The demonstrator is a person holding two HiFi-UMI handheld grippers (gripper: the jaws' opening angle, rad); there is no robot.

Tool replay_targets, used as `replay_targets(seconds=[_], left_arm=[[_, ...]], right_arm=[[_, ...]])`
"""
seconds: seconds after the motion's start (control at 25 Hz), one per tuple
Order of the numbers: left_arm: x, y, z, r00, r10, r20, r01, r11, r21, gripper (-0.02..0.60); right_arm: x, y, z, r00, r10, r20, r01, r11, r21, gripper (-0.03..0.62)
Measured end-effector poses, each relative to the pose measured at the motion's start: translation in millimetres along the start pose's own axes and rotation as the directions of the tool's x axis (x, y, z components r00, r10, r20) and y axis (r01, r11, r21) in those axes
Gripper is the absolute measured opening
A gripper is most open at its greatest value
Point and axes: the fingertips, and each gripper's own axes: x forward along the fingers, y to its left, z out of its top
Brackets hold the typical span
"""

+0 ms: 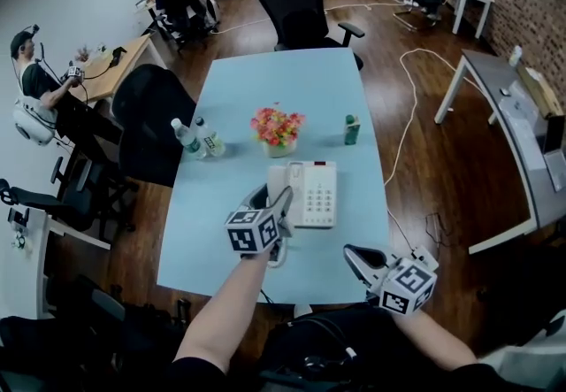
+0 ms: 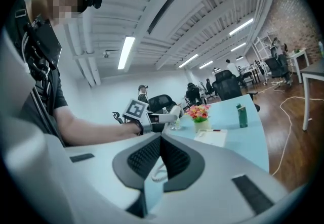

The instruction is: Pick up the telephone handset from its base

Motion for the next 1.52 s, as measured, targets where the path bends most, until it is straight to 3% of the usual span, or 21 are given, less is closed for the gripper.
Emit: replay_targets(seconds=[0.28, 0.6, 1.04, 1.52], left_arm=[[-112.2, -25.7, 11.6, 0.985, -0.135, 0.105, 0.138, 0.99, -0.027, 0.235], [-200.8, -18.0, -11.6, 0.982, -0.138, 0.131, 0.145, 0.988, -0.048, 0.235], [-225.4, -5.2, -26.1, 0.982, -0.114, 0.15, 0.125, 0.99, -0.062, 0.235], [-217.1, -15.0, -31.0, 0.982, -0.145, 0.123, 0.152, 0.987, -0.049, 0.235]], right_arm=[[15.7, 31.8, -8.0, 0.999, 0.02, 0.035, -0.021, 1.0, 0.012, 0.018], [29.5, 55.1, -27.0, 0.999, 0.015, 0.029, -0.016, 0.999, 0.033, 0.018], [39.3, 77.6, -39.9, 1.0, 0.024, 0.0, -0.024, 1.0, 0.002, 0.017], [34.9, 86.2, -44.2, 1.0, 0.018, -0.01, -0.018, 1.0, -0.022, 0.017]])
